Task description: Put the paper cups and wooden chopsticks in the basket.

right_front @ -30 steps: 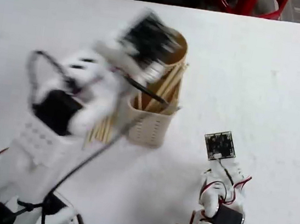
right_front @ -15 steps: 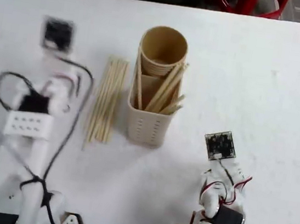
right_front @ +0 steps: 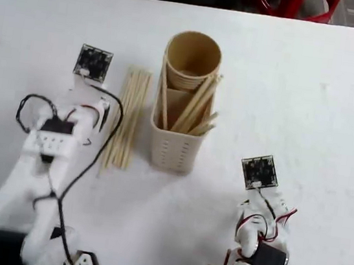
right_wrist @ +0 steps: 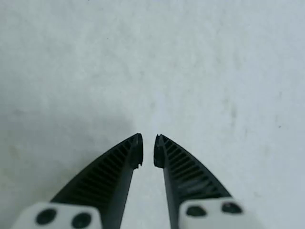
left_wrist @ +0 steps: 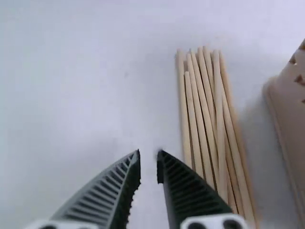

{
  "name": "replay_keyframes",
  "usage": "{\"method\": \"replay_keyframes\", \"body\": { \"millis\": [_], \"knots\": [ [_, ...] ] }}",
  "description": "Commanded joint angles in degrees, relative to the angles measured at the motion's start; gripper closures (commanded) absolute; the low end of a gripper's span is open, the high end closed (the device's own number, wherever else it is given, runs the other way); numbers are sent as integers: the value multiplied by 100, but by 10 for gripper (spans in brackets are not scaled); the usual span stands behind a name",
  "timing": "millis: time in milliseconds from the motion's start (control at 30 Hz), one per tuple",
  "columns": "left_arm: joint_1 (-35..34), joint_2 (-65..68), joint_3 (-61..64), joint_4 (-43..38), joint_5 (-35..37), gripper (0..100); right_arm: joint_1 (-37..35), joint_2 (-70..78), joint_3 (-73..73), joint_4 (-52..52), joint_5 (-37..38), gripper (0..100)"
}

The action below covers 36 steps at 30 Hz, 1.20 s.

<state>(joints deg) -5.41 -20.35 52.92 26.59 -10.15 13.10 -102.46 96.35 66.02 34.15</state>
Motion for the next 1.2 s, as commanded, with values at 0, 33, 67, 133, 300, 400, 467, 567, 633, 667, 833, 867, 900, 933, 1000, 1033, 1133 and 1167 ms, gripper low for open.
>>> {"method": "replay_keyframes", "body": {
  "millis": [0,33,67,133,300,400,467,567,633,667,833,867,900,933,1000,1033,1133,1167],
  "knots": [
    [57,963,-923,255,-18,850,22,-31,53,22,26,942],
    [57,1218,-1178,484,-9,833,22,-31,53,22,26,942],
    [57,1402,-1433,730,-9,832,22,-31,53,22,26,942],
    [57,1560,-1776,1081,-9,849,22,-31,53,22,26,942],
    [198,1596,-1829,1204,-44,855,22,-31,53,22,26,942],
    [391,1604,-1829,1301,-53,854,22,-31,53,22,26,942],
    [514,1613,-1793,1327,-44,854,22,-31,53,22,26,942],
    [523,1613,-1574,1029,-44,854,22,-31,53,22,26,942],
    [444,1613,-1398,703,-44,857,22,-31,53,22,26,942],
    [409,1613,-1345,589,-44,857,22,-31,53,22,26,942],
    [426,1666,-1310,545,-53,857,22,-31,53,22,26,942],
    [426,1763,-1336,545,-53,857,22,-31,53,22,26,942],
    [418,1903,-1433,554,-53,857,22,-31,53,22,26,942],
    [400,2105,-1591,624,-53,857,22,-31,53,22,26,942],
    [400,2484,-2040,1020,-53,857,22,-31,53,22,26,942],
    [400,2659,-2303,1266,-53,857,22,-31,53,22,26,942],
    [391,3081,-2840,1741,-18,858,22,-31,53,22,26,942],
    [382,3169,-2954,1846,-9,858,22,-31,53,22,26,942]
  ]
}}
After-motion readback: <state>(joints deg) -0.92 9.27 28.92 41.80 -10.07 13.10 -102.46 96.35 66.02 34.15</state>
